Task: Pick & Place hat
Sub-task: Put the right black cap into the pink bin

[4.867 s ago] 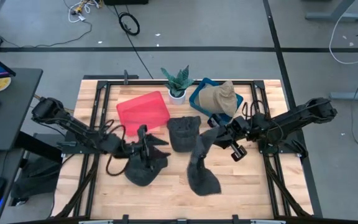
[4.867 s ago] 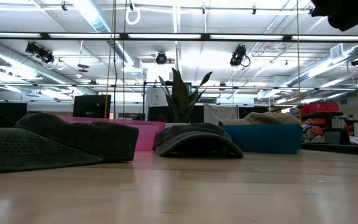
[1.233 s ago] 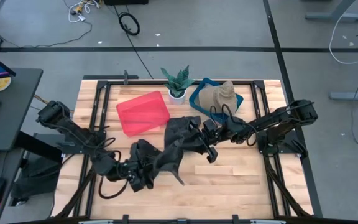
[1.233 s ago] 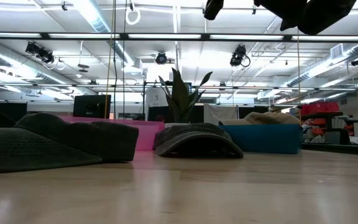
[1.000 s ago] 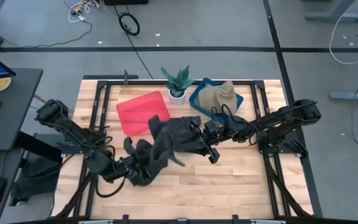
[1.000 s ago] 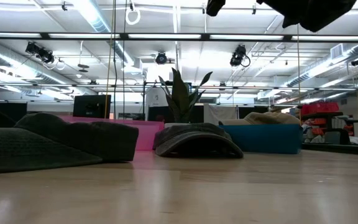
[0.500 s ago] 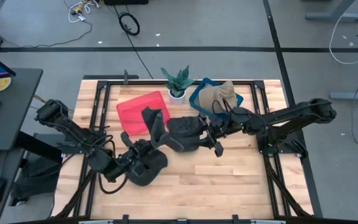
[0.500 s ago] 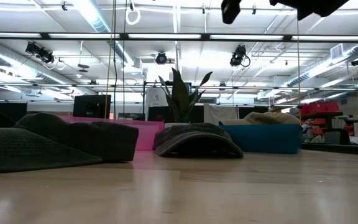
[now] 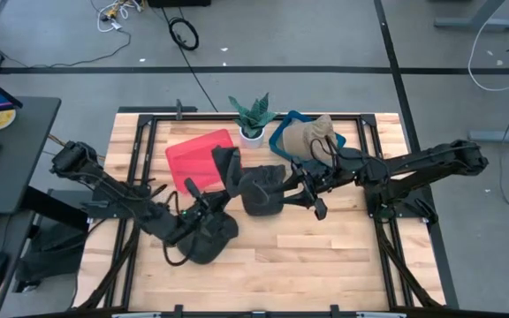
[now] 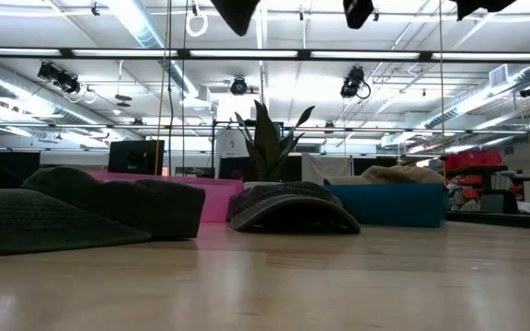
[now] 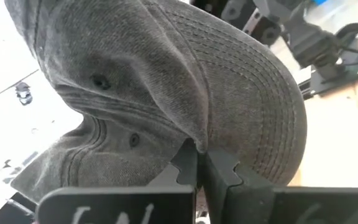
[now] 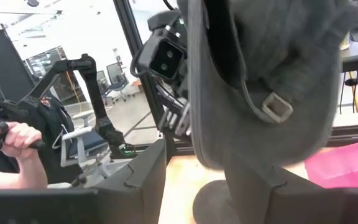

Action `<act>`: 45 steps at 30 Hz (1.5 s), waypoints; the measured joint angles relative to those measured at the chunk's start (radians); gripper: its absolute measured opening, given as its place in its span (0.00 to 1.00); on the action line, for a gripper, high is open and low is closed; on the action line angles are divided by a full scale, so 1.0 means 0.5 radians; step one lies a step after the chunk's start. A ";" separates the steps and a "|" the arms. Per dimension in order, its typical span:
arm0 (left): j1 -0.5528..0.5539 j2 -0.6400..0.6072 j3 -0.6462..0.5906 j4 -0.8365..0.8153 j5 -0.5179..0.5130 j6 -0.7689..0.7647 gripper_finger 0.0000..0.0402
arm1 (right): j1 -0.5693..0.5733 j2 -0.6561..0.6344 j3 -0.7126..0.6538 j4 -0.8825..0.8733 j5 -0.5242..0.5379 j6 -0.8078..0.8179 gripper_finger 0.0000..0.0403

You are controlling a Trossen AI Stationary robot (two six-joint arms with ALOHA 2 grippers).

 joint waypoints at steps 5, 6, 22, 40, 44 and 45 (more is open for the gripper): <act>0.101 0.000 -0.001 -0.183 0.212 -0.262 0.01 | 0.000 -0.049 0.000 -0.005 0.000 -0.001 0.40; 0.124 0.000 -0.001 -0.232 0.263 -0.321 0.01 | 0.001 -0.062 0.000 -0.009 0.001 -0.002 0.40; 0.545 -0.169 -0.002 -1.298 0.660 -1.399 0.01 | 0.021 -0.383 0.000 -0.534 0.270 -0.126 0.40; 0.873 -0.249 -0.001 -2.460 0.485 -2.916 0.01 | 0.035 -0.483 0.000 -0.843 0.738 -0.179 0.40; 0.916 -0.249 -0.001 -2.623 0.485 -3.078 0.01 | 0.035 -0.483 -0.001 -0.843 0.738 -0.180 0.40; 0.921 -0.249 -0.001 -2.639 0.499 -3.092 0.01 | 0.035 -0.482 0.000 -0.844 0.738 -0.180 0.40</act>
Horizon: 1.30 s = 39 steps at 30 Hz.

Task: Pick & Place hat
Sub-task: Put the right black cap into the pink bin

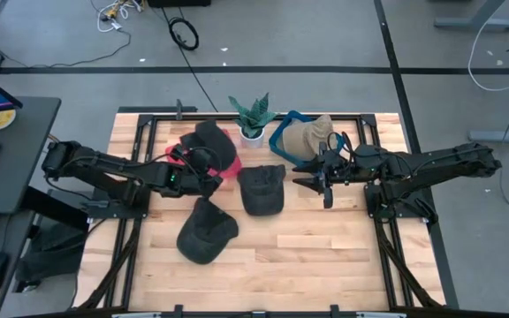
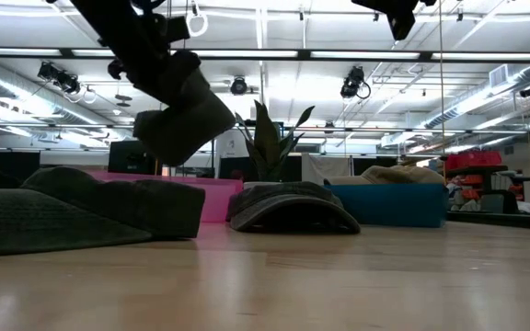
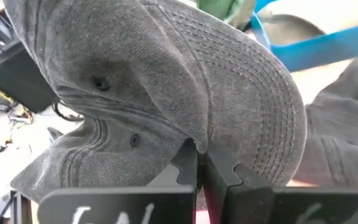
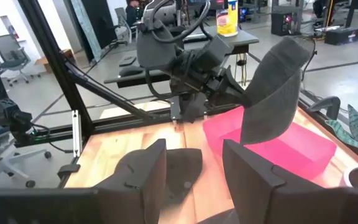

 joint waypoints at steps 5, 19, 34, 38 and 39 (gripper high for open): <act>0.013 0.002 0.000 -0.063 0.100 0.242 0.01 | 0.000 0.000 0.000 0.001 0.000 0.000 0.40; 0.014 0.002 0.000 -0.657 0.261 0.051 0.01 | 0.000 0.000 -0.001 0.002 0.000 0.000 0.40; 0.027 0.008 0.001 -0.654 0.464 1.569 0.01 | 0.000 0.050 -0.001 0.026 0.023 -0.006 0.40; 0.052 0.008 0.001 -0.650 0.477 2.105 0.01 | 0.000 0.090 -0.001 0.053 0.052 -0.006 0.40; 0.066 0.008 0.001 -0.650 0.498 2.222 0.01 | 0.000 0.102 -0.001 0.064 0.052 -0.006 0.40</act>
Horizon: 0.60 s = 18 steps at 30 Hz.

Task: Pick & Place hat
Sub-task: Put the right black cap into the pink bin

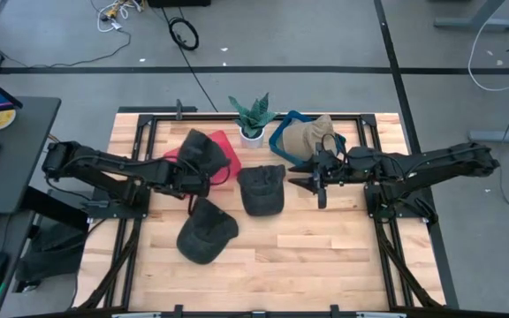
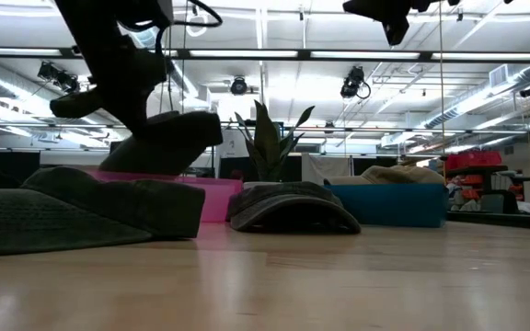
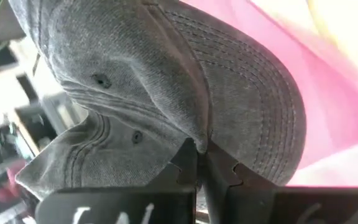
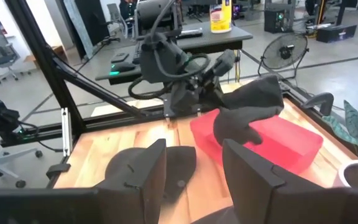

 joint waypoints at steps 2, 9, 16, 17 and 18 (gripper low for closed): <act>0.034 0.000 0.000 -0.002 0.100 0.221 0.01 | 0.000 0.018 0.000 0.007 0.000 0.000 0.40; 0.224 -0.001 0.000 0.009 0.525 0.619 0.01 | 0.000 0.045 0.000 0.046 0.000 0.000 0.40; 0.443 -0.001 0.000 0.153 0.780 0.860 0.01 | 0.000 0.045 0.000 0.063 0.000 0.000 0.40; 0.471 -0.001 0.000 0.200 0.808 0.894 0.01 | 0.000 0.045 0.000 0.063 0.000 0.000 0.40; 0.496 -0.001 0.000 0.246 0.838 0.925 0.01 | 0.000 0.045 0.000 0.063 0.000 0.000 0.40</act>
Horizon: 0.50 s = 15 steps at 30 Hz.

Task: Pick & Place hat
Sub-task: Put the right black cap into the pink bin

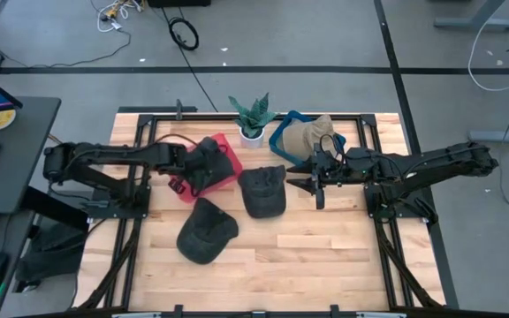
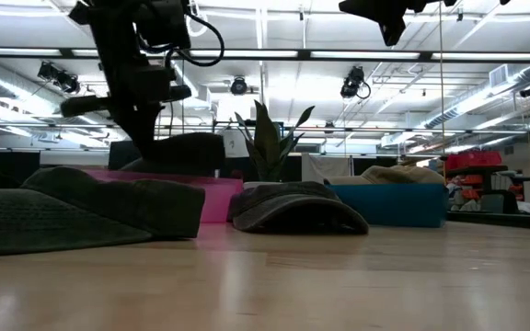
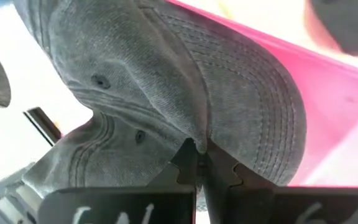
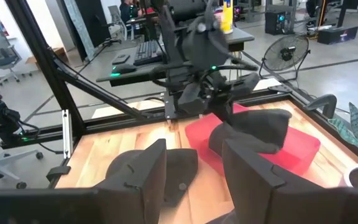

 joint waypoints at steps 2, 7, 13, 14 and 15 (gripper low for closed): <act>0.052 0.000 0.000 0.090 0.049 0.067 0.01 | 0.000 0.000 0.000 0.000 0.000 0.000 0.40; 0.170 0.017 0.000 0.120 0.080 0.099 0.01 | 0.000 0.000 0.000 -0.001 0.000 0.000 0.40; 0.255 0.035 0.000 0.006 0.238 0.074 0.01 | 0.000 0.000 0.000 -0.002 0.000 0.000 0.40; 0.258 0.045 0.000 0.013 0.257 0.076 0.01 | 0.000 0.000 0.000 -0.003 0.000 0.000 0.40; 0.260 0.057 0.000 0.023 0.287 0.082 0.01 | 0.000 0.000 0.000 -0.003 0.000 0.000 0.40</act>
